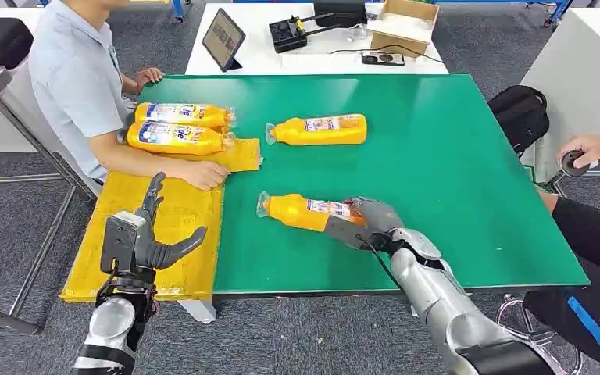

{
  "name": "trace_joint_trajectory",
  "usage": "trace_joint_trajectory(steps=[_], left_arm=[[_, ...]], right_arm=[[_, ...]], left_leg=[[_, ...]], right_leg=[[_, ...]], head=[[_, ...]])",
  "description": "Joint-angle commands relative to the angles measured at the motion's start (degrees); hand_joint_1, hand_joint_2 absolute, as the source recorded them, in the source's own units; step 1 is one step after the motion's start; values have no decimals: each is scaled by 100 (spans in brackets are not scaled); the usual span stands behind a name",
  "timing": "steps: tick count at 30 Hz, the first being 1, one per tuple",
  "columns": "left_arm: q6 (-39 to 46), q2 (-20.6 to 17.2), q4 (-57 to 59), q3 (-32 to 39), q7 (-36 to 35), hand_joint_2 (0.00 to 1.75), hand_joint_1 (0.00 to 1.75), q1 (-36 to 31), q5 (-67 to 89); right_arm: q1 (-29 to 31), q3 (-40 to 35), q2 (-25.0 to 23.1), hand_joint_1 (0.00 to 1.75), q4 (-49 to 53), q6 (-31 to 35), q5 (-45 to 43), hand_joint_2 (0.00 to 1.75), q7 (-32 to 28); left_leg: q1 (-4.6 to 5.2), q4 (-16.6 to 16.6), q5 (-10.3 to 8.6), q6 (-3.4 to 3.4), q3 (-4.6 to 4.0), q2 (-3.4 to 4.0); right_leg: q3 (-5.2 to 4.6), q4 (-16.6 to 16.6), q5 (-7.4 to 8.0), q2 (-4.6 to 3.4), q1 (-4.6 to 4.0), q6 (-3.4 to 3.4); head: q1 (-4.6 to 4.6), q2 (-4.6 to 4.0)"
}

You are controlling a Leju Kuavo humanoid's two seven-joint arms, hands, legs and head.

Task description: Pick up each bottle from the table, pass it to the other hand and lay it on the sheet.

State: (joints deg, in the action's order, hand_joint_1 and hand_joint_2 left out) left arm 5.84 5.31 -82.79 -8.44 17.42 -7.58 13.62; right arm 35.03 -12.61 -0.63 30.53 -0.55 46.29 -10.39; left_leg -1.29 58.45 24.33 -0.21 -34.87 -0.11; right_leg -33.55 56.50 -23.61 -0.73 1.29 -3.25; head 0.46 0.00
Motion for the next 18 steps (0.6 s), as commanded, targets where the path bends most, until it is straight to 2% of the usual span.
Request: trace_joint_trajectory(steps=[1, 2, 3, 5, 8, 9, 11, 12, 15, 18], left_arm=[[55, -135, 458, -102, 240, 175, 0, -230, -262], [67, -125, 423, -114, 269, 175, 0, -192, -289], [-15, -9, 288, -91, 362, 175, 0, -38, -603], [-185, 140, 70, -161, 393, 175, 0, 260, -1012], [-429, 482, -85, -222, 37, 175, 0, 849, -2135], [-249, 609, 7, -291, 37, 175, 0, 1039, -2400], [-132, 586, 126, -502, 132, 175, 0, 1129, -2571], [-217, 519, 84, -681, 149, 175, 0, 1234, -2696], [-294, 319, -189, -1091, 427, 175, 0, 1433, -2363], [-267, 304, -318, -1161, 441, 175, 0, 1532, -2321]], right_arm=[[-457, 559, -103, 175, -380, -187, -907, 175, -802], [-491, 574, -137, 173, -332, -154, -981, 175, -855], [-678, 788, -285, 175, -16, 19, -1413, 175, -1238], [-962, 937, -469, 173, 518, 383, -1805, 175, -1574], [-1642, 1098, -768, 175, 1843, 894, -2526, 175, -2070], [-1898, 1025, -851, 175, 2392, 1087, -2705, 175, -2111], [-2123, 853, -867, 175, 2913, 1337, -2853, 175, -2089], [-2243, 699, -847, 175, 3158, 1386, -2913, 175, -2101], [-2473, 510, -859, 175, 3490, 1441, -2962, 175, -2200], [-2566, 437, -851, 175, 3579, 1493, -2960, 175, -2206]], left_leg=[[-6, -11, -6, 5, 10, -19], [-5, -19, -10, 7, 12, -23], [-5, -14, -4, 5, 16, -13], [-5, -10, 1, 4, 14, -7], [-2, -15, 7, 7, 14, 2], [0, -10, 9, 6, 8, 3], [2, -13, 18, 11, 2, 3], [7, -5, 9, 8, -31, -11], [2, -2, 18, 11, -53, -13], [3, 0, 15, 8, -74, -15]], right_leg=[[22, -15, 1, 24, -9, 13], [24, -22, 4, 31, -9, 19], [25, -17, 2, 18, -8, 14], [25, -13, -1, 11, -8, 13], [26, -14, -6, 4, -6, 18], [21, -8, -7, 1, -4, 13], [16, -9, -16, 2, -4, 19], [-10, 3, -14, 11, 4, 9], [-28, 0, -21, 16, -3, 15], [-48, 4, -22, 15, 1, 6]], head=[[2, 0], [2, 0], [2, 0], [0, 0], [0, 0], [0, 0], [-2, 0], [-2, 0], [-2, 0], [0, 0]])
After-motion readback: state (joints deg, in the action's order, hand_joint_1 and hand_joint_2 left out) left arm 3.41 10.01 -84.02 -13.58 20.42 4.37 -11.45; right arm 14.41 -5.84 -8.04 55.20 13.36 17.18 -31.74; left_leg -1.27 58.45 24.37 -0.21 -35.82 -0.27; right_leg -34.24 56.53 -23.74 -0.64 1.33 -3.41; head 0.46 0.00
